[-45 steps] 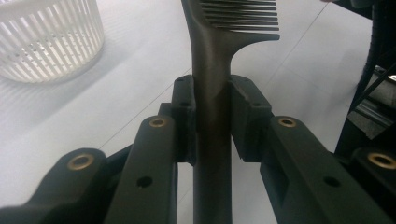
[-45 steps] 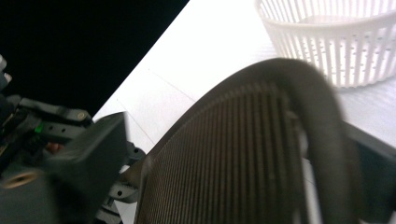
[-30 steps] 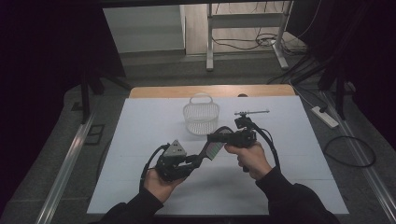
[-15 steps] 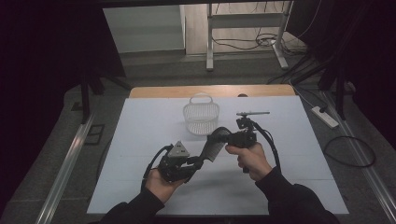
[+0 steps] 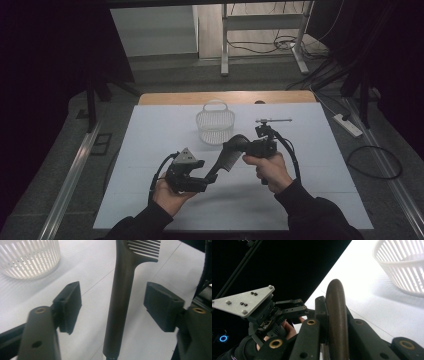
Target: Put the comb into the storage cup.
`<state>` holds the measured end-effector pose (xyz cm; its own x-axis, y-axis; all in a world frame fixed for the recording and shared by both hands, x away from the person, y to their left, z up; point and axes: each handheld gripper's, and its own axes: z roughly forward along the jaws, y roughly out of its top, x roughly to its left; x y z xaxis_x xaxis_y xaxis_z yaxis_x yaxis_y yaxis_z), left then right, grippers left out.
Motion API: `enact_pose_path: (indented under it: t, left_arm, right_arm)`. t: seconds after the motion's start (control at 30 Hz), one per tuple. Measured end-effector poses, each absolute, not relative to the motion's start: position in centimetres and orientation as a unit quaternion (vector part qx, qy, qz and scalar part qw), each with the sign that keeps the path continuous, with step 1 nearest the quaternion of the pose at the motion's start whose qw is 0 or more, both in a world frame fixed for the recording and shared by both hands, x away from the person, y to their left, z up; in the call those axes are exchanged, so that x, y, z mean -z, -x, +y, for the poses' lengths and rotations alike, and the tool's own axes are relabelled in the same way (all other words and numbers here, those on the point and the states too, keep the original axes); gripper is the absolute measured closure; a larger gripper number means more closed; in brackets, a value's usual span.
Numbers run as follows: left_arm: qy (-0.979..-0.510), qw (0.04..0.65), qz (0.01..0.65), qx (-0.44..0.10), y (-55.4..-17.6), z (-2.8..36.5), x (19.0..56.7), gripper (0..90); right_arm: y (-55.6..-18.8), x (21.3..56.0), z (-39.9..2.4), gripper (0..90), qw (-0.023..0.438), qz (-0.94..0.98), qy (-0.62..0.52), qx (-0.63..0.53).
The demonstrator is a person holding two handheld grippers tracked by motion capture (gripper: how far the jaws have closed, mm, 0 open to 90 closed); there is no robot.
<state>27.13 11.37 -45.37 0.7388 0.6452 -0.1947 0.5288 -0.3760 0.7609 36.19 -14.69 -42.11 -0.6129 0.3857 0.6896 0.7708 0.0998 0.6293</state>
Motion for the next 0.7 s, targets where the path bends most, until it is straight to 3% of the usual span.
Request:
enact_pose_path:
  t: [0.33, 0.7]
  left_arm:
    - [-0.824, 0.425, 0.37, -0.051, -27.3, 12.7, 45.4, 8.3]
    - [-0.834, 0.41, 0.364, -0.066, -26.8, 14.3, 45.4, 1.2]
  right_arm:
    - [-36.1, 41.8, -15.0, 84.0, 0.167, -0.722, 0.394, 0.544]
    - [-36.0, 41.6, -15.2, 84.0, 0.136, -0.733, 0.386, 0.543]
